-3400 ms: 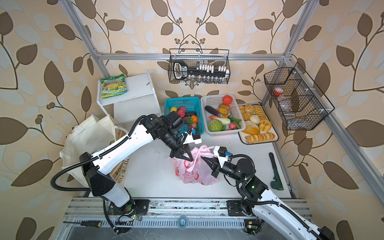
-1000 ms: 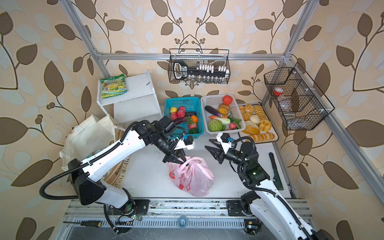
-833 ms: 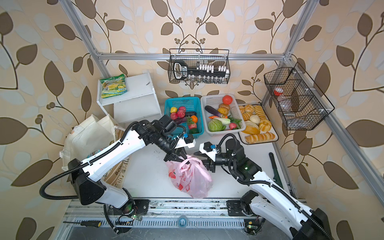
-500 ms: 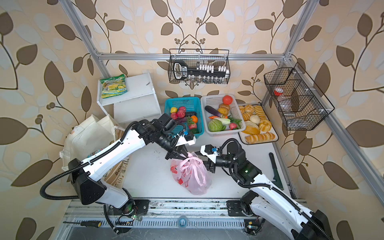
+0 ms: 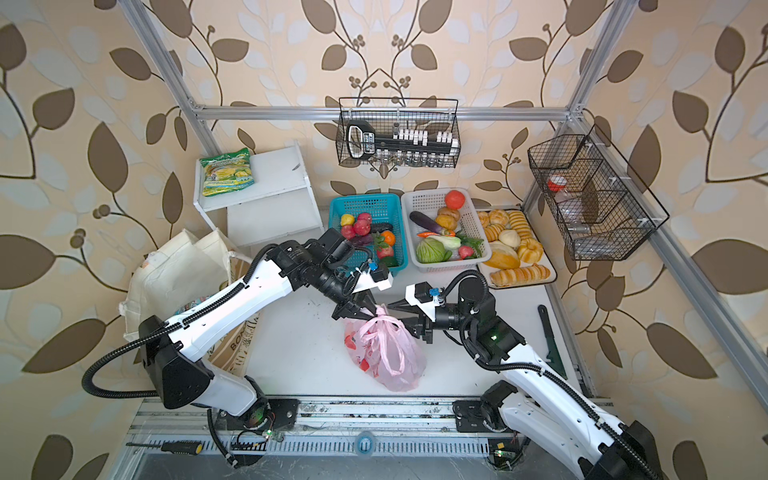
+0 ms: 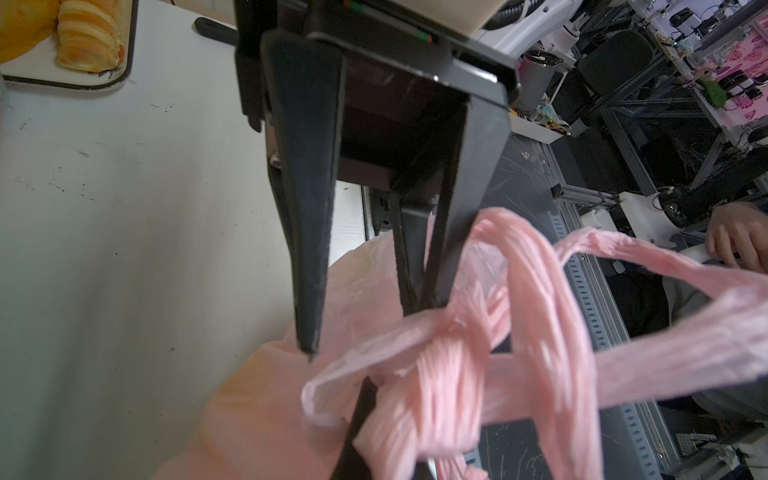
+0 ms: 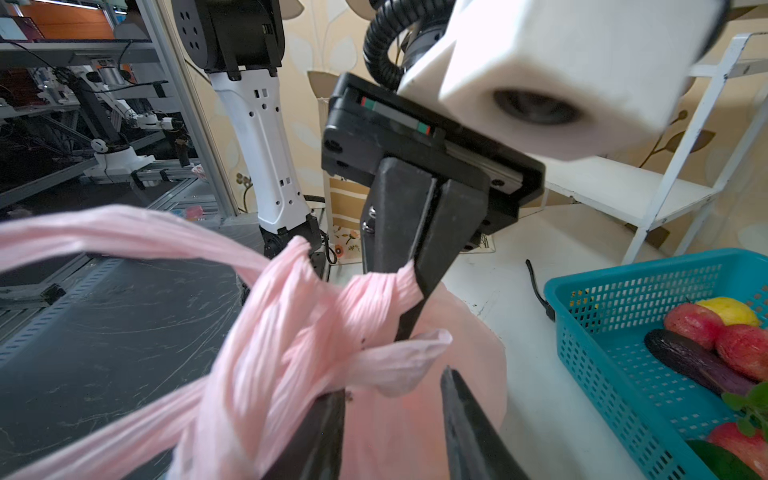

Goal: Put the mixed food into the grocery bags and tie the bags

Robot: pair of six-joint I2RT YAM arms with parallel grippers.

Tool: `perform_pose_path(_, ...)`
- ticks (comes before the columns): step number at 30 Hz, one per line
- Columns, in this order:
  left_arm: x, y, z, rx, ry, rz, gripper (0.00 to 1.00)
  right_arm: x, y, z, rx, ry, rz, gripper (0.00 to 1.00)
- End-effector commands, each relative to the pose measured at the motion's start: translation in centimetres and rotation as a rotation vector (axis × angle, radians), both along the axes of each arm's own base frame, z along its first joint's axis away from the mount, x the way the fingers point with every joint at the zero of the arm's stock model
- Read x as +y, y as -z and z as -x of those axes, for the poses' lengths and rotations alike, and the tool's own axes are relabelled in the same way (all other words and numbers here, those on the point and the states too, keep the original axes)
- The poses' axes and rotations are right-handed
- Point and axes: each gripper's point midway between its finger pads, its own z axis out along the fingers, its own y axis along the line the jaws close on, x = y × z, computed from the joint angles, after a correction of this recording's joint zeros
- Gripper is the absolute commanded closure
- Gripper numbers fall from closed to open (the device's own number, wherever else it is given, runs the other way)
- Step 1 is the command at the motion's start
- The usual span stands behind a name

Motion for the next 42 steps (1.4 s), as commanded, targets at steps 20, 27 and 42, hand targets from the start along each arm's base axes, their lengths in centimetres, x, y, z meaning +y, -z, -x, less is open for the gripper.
perform_pose_path(20,0.1,-0.2,0.8,0.039,0.068,0.032,1.0,0.8,-0.7,1.1,0.032,-0.123,0.054,0.64)
perform_pose_path(27,0.2,-1.0,0.9,0.073,0.063,0.06,0.96,0.9,1.5,1.0,0.093,-0.119,0.116,0.68)
perform_pose_path(42,0.0,-1.3,0.7,0.095,0.042,0.076,0.86,1.3,1.1,1.8,0.136,-0.175,0.066,0.69)
